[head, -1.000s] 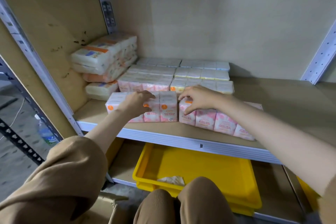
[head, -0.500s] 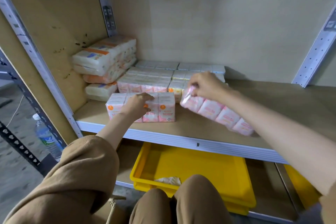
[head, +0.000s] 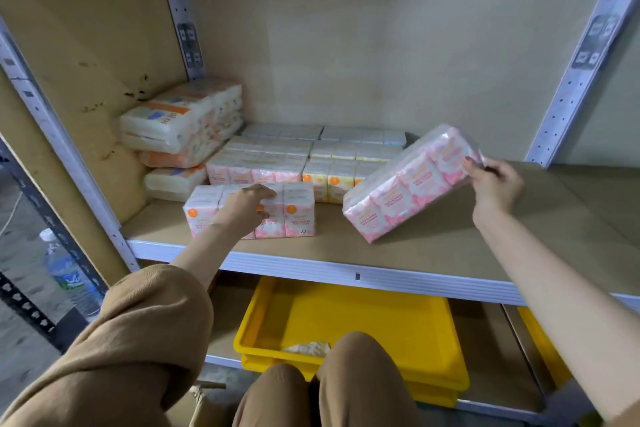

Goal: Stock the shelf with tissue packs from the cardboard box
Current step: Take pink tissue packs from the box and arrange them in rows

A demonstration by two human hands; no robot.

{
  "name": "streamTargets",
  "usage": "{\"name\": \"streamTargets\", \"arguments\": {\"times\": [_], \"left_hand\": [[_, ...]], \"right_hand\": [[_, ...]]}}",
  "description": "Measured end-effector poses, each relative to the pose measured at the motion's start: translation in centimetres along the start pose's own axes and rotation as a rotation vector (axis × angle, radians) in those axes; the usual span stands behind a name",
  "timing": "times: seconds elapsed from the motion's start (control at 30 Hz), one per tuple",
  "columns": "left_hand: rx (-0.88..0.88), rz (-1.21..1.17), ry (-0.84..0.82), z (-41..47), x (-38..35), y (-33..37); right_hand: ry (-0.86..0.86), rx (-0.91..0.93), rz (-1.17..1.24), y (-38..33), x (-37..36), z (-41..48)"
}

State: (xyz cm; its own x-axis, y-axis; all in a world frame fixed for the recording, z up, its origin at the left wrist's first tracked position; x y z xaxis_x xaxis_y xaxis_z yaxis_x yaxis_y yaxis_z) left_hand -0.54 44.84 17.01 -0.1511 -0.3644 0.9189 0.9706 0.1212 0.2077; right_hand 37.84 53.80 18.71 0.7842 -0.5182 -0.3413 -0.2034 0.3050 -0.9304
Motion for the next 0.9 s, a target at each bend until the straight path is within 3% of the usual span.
{"name": "streamTargets", "arguments": {"times": [0.1, 0.3, 0.4, 0.47, 0.57, 0.63, 0.77, 0.9], "left_hand": [[-0.004, -0.019, 0.005, 0.0, -0.1, 0.1], [-0.018, -0.035, -0.004, -0.1, -0.1, 0.2], [-0.041, -0.027, -0.032, 0.0, -0.3, 0.1], [-0.071, 0.019, -0.079, 0.0, -0.4, 0.1], [-0.097, 0.065, -0.113, -0.3, -0.3, -0.3], [-0.089, 0.088, -0.067, -0.8, 0.2, -0.8], [0.002, 0.16, 0.004, -1.9, 0.6, -2.8], [0.017, 0.111, 0.034, -1.4, 0.0, -3.7]], "right_hand": [[-0.022, -0.03, -0.11, 2.8, 3.4, 1.0], [-0.375, 0.007, -0.73, 7.5, 5.1, -0.5], [-0.431, 0.049, -0.852, 6.7, 4.9, -1.0], [-0.418, 0.141, -0.856, 4.6, 4.3, -1.2], [-0.417, 0.433, -0.987, 0.5, 2.3, -2.6], [-0.538, 0.58, -1.036, -0.8, 0.0, -4.1], [-0.898, 0.623, -1.226, 1.7, -3.7, -7.2], [-0.92, 0.744, -1.38, 3.2, -5.2, -8.3]]}}
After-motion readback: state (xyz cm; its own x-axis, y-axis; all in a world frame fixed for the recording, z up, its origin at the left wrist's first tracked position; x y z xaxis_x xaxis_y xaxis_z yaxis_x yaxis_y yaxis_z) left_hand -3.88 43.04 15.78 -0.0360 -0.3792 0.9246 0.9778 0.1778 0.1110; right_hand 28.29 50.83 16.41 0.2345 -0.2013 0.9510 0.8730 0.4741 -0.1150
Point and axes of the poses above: each hand's wrist, its own z-axis towards the middle knuckle, its own x-axis out of the back of the hand, y = z × x, the point moved 8 cm from there along z, towards the middle knuckle, and after that the axes turned 9 degrees about y, right-handed, at the moved point
